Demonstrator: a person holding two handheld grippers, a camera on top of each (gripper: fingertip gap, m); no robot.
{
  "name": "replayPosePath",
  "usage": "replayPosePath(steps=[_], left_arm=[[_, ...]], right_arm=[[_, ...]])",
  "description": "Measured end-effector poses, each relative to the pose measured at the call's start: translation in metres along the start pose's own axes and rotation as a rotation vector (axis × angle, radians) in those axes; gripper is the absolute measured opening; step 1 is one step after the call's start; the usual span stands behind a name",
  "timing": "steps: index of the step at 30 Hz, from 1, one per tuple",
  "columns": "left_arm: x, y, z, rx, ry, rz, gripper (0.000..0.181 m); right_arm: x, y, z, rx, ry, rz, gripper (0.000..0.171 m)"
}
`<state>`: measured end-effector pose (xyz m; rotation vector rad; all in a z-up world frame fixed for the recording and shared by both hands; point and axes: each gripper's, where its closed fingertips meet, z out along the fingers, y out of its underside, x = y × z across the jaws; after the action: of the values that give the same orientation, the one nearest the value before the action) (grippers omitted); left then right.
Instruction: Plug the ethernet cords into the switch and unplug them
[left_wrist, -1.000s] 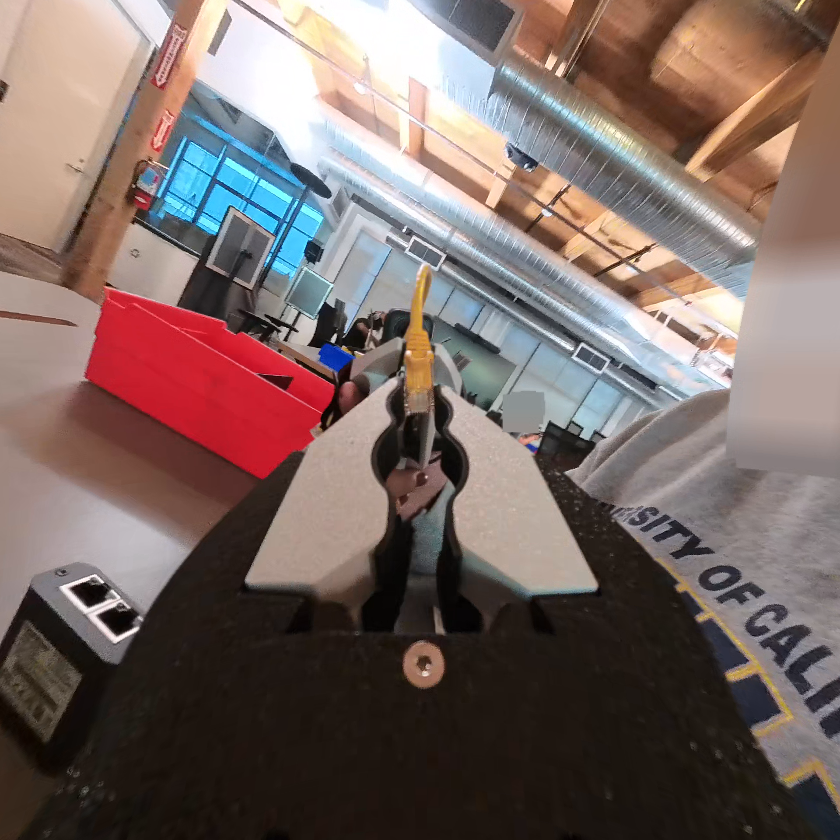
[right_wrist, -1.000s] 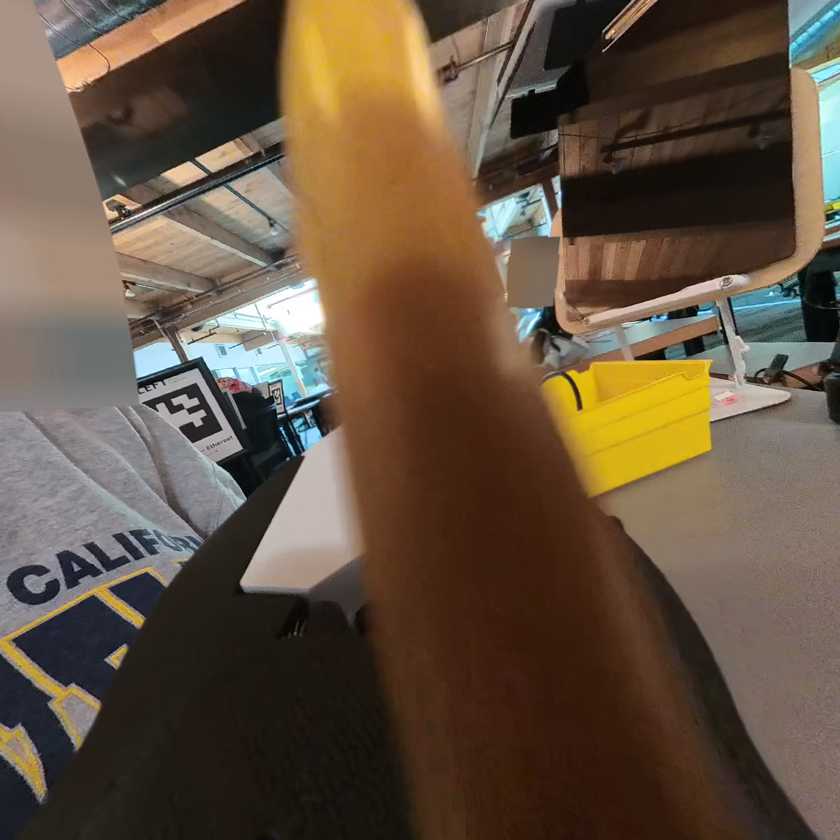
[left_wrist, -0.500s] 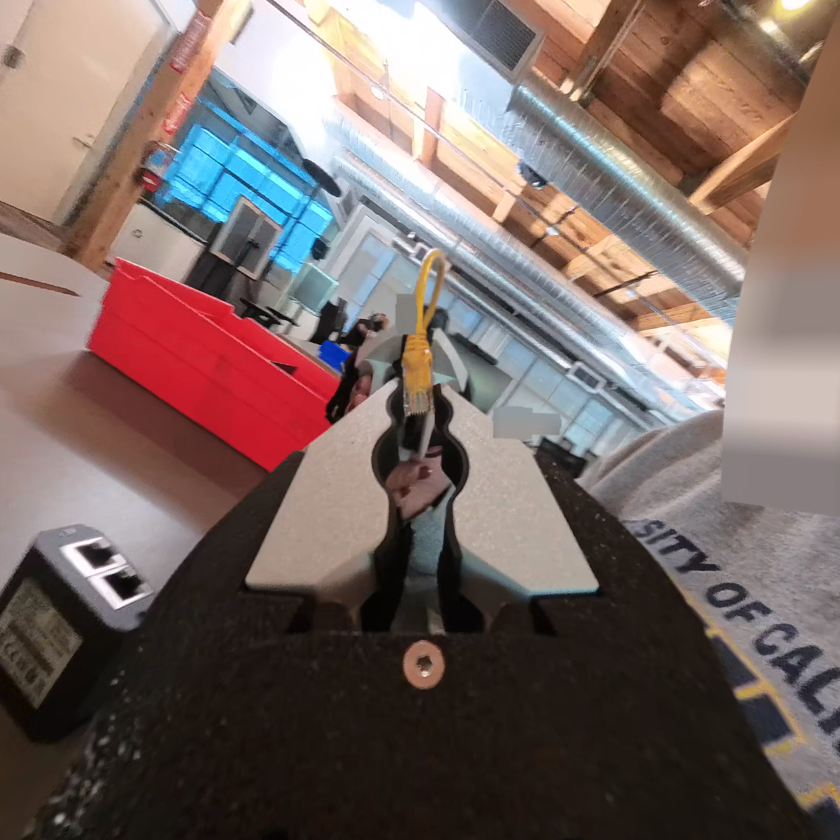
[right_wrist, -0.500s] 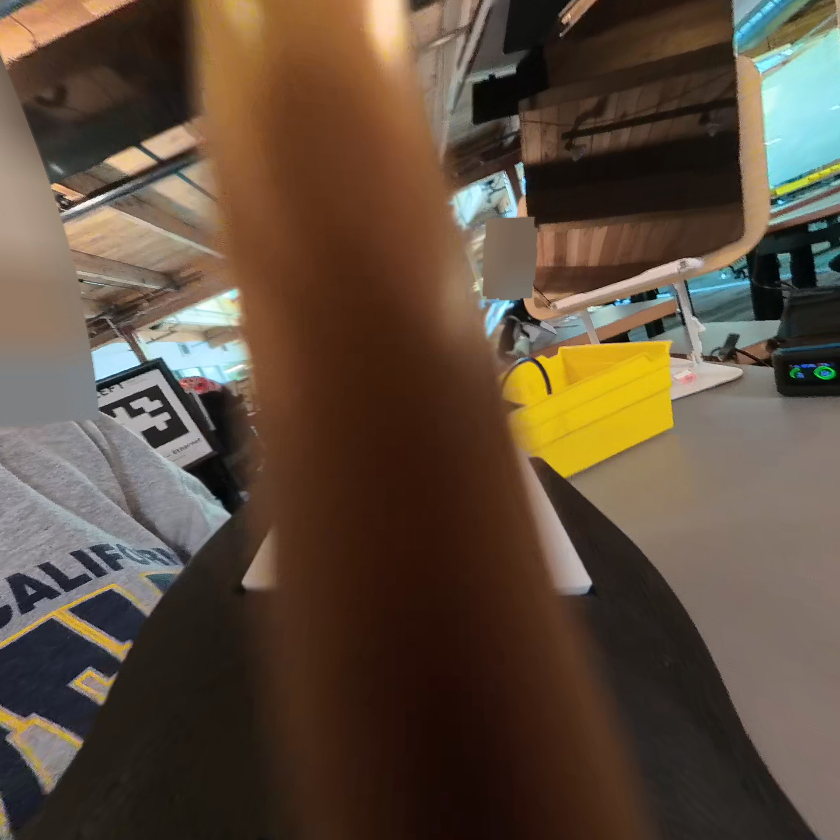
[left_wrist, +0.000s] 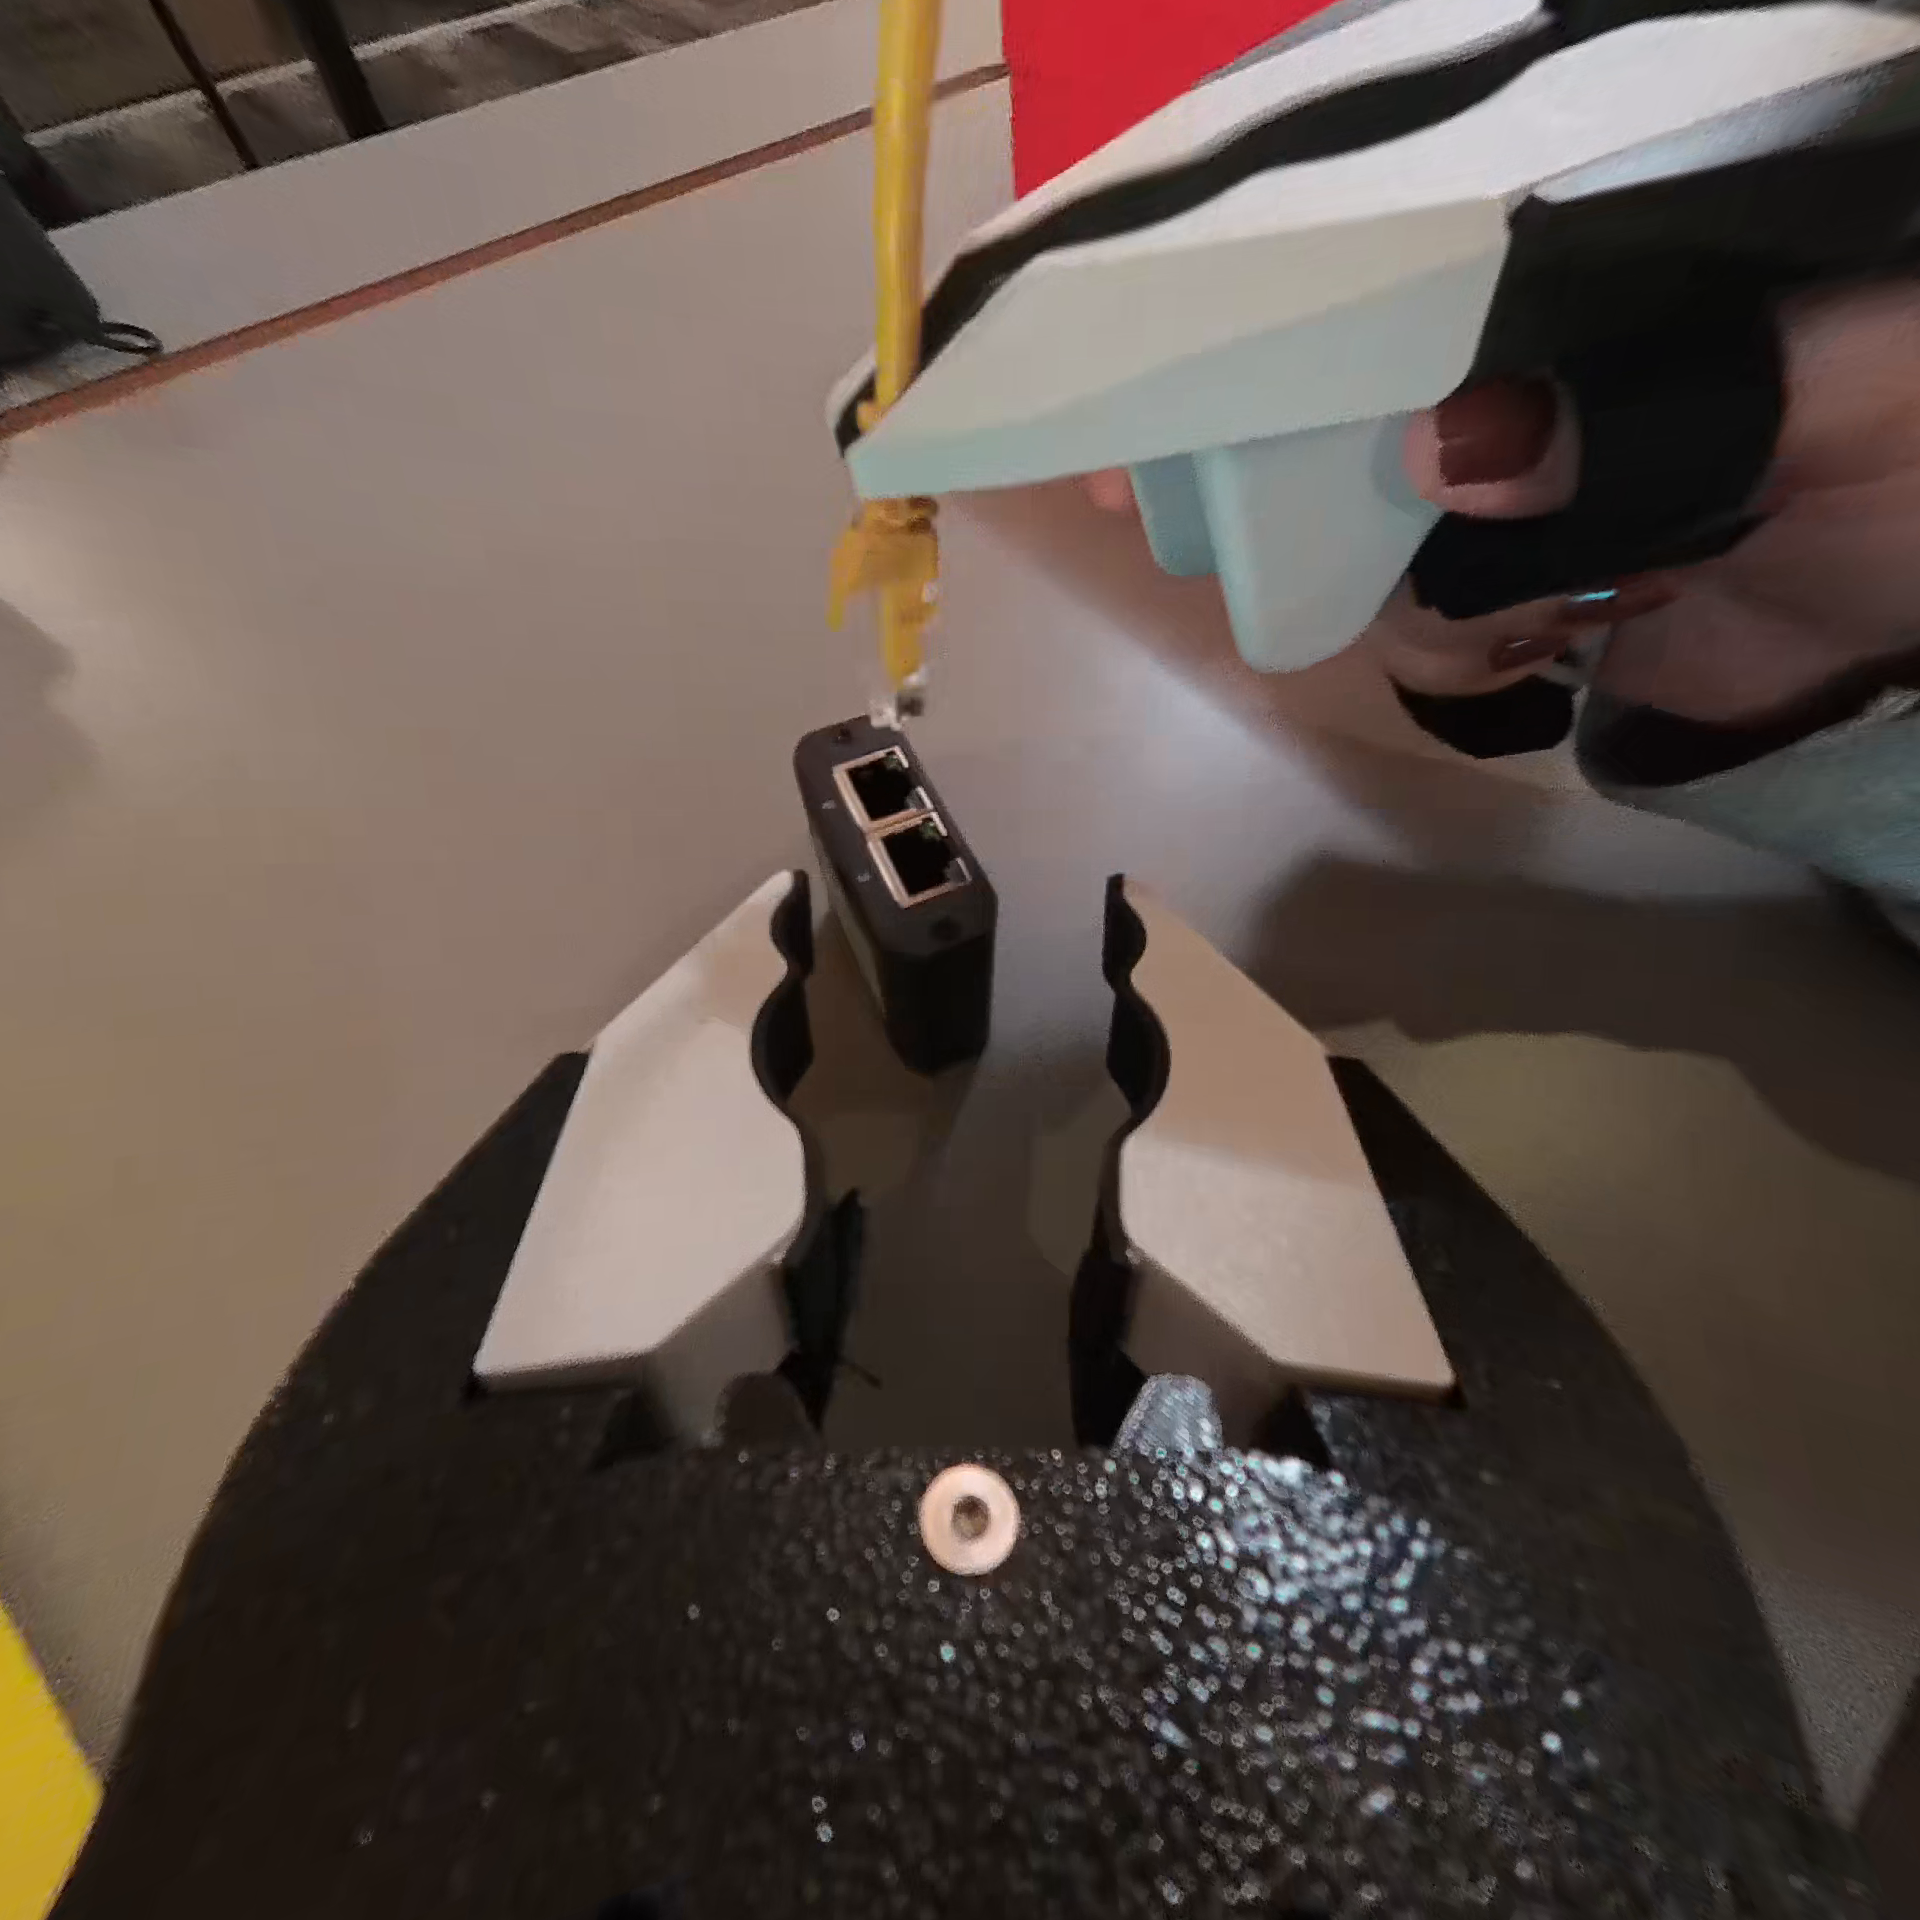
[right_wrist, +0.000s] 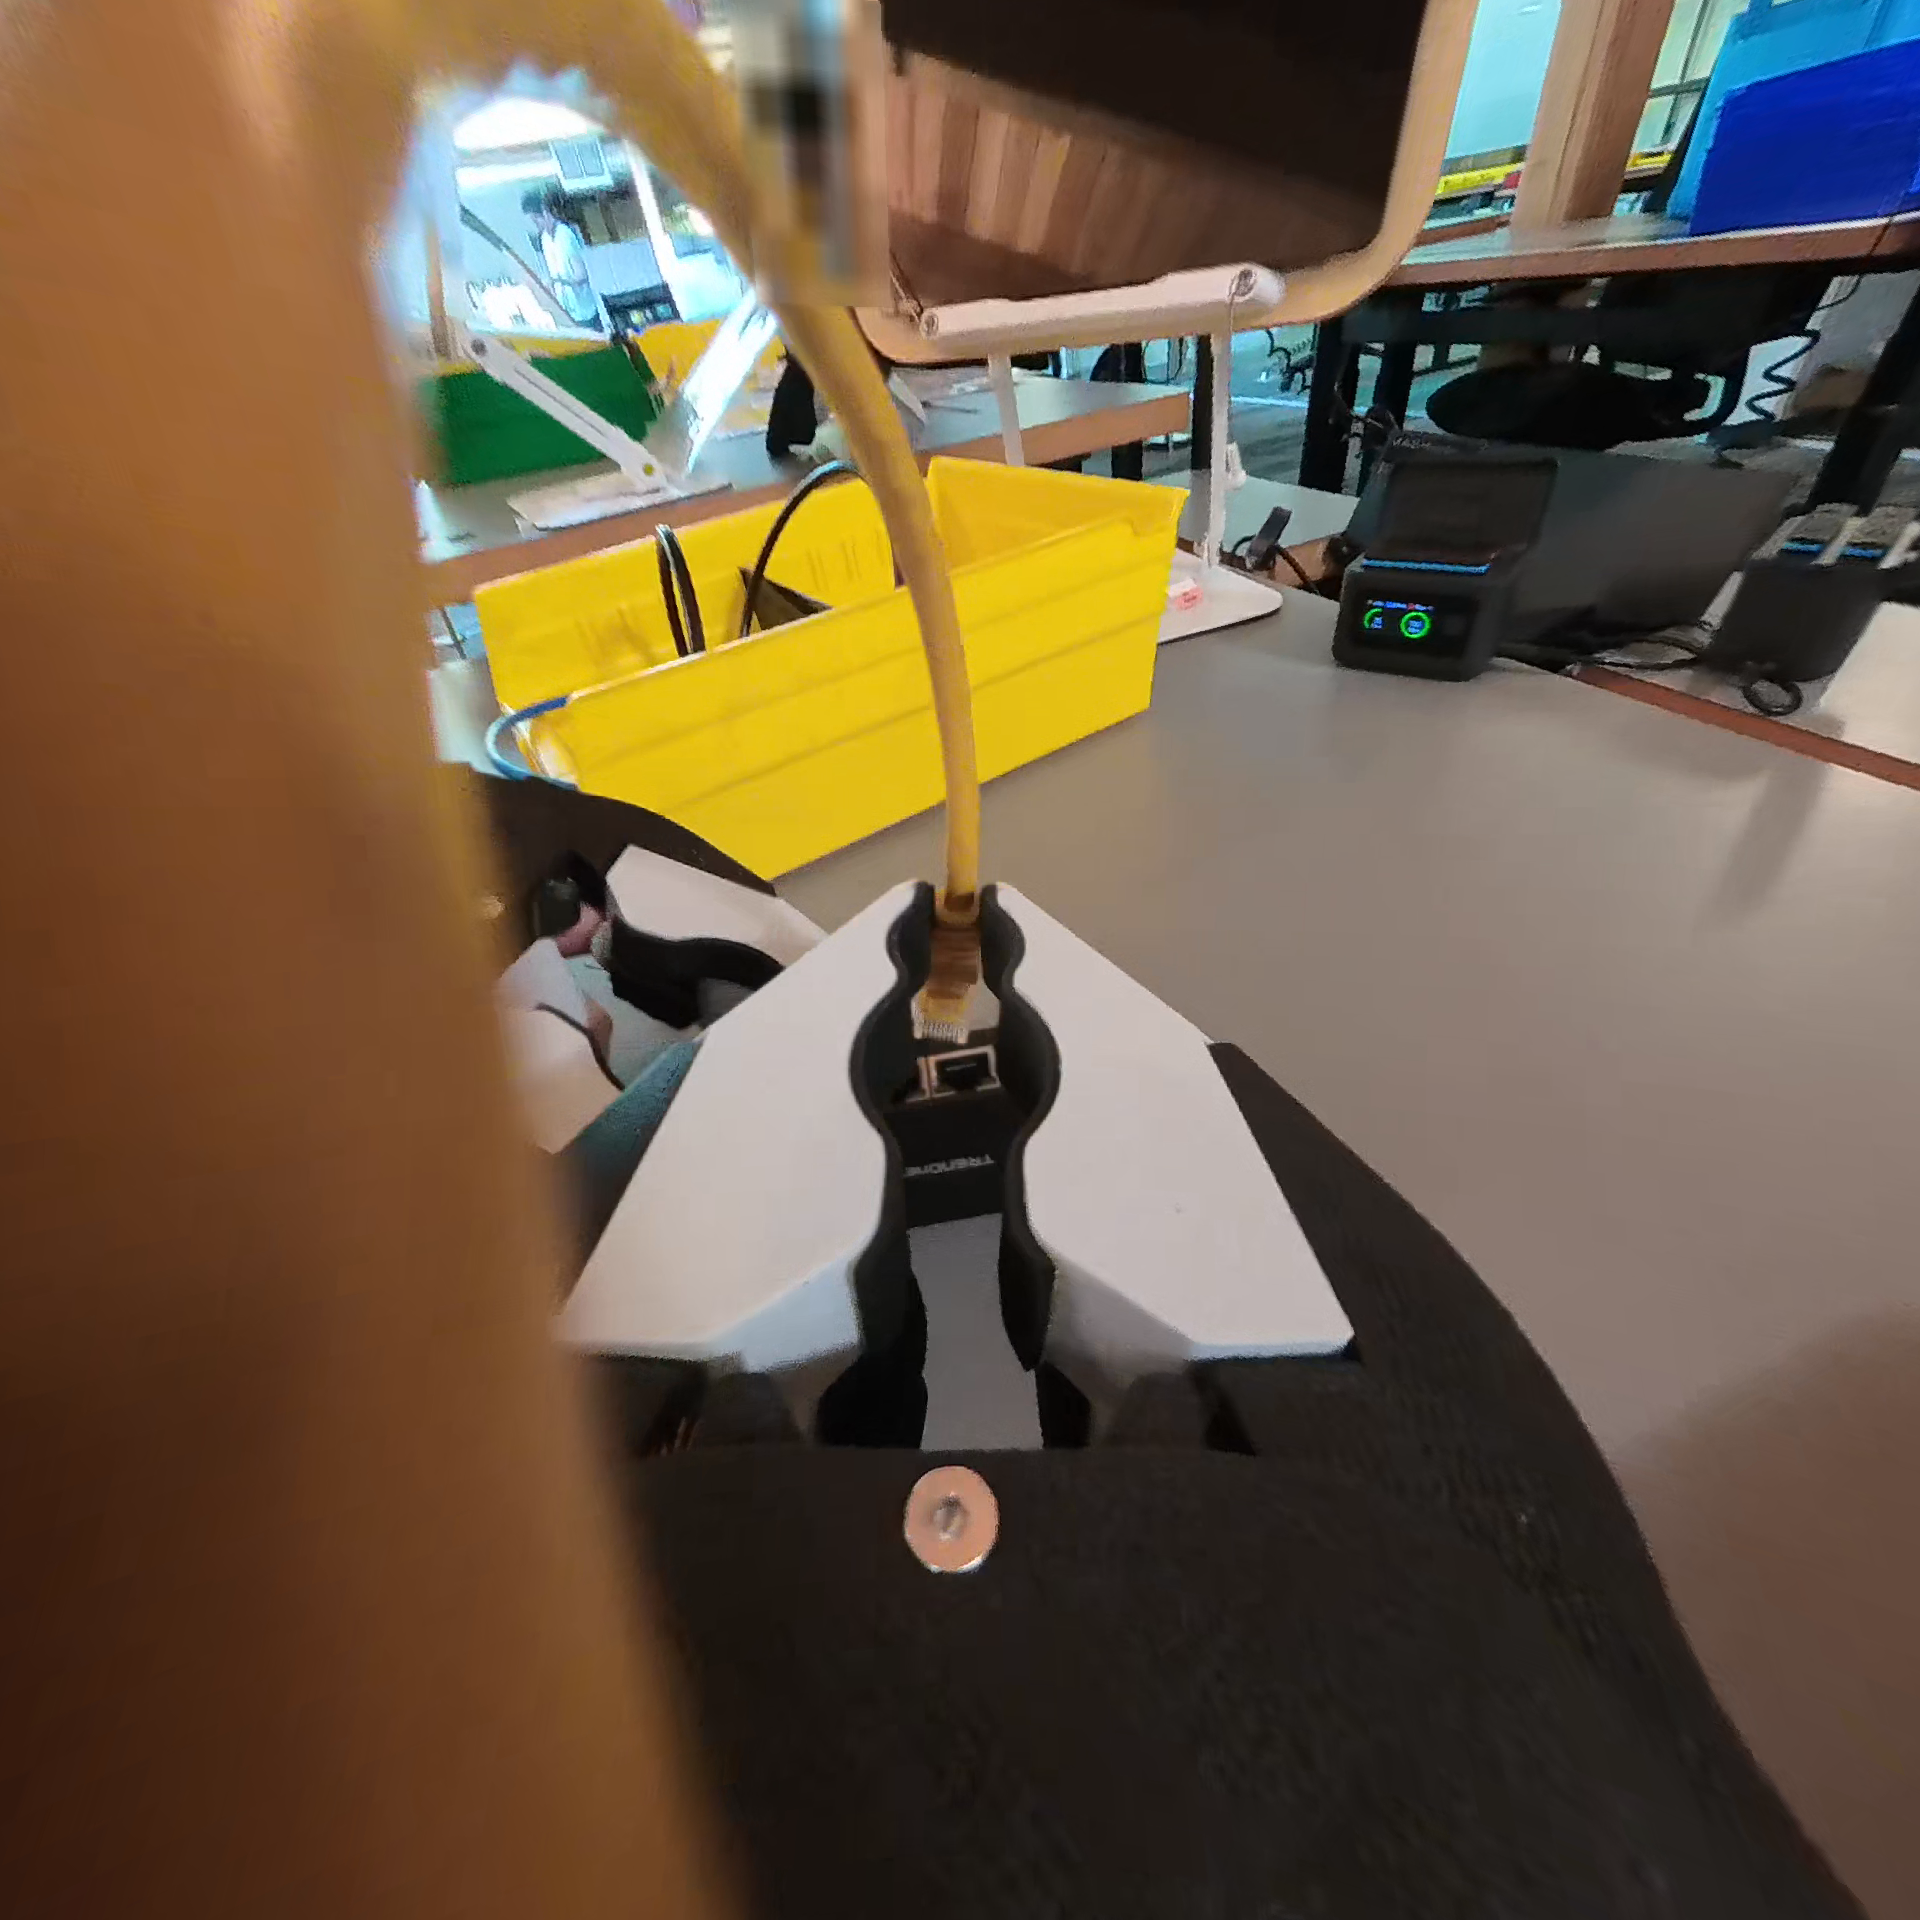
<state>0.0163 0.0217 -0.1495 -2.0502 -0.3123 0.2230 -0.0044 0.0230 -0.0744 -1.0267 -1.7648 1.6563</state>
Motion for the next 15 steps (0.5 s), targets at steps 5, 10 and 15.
replayPosePath(steps=[5, 10, 15], left_arm=[[-0.01, 0.008, 0.011, -0.063, -0.047, 0.025, 0.052], [-0.009, 0.015, 0.016, -0.106, -0.026, 0.039, 0.037], [-0.009, 0.017, 0.019, -0.125, -0.02, 0.04, 0.032]], right_arm=[[0.005, 0.009, 0.006, -0.045, 0.019, -0.042, 0.007], [0.006, 0.012, 0.006, -0.046, 0.024, -0.018, 0.007], [0.006, 0.008, 0.003, -0.023, 0.02, 0.002, 0.007]])
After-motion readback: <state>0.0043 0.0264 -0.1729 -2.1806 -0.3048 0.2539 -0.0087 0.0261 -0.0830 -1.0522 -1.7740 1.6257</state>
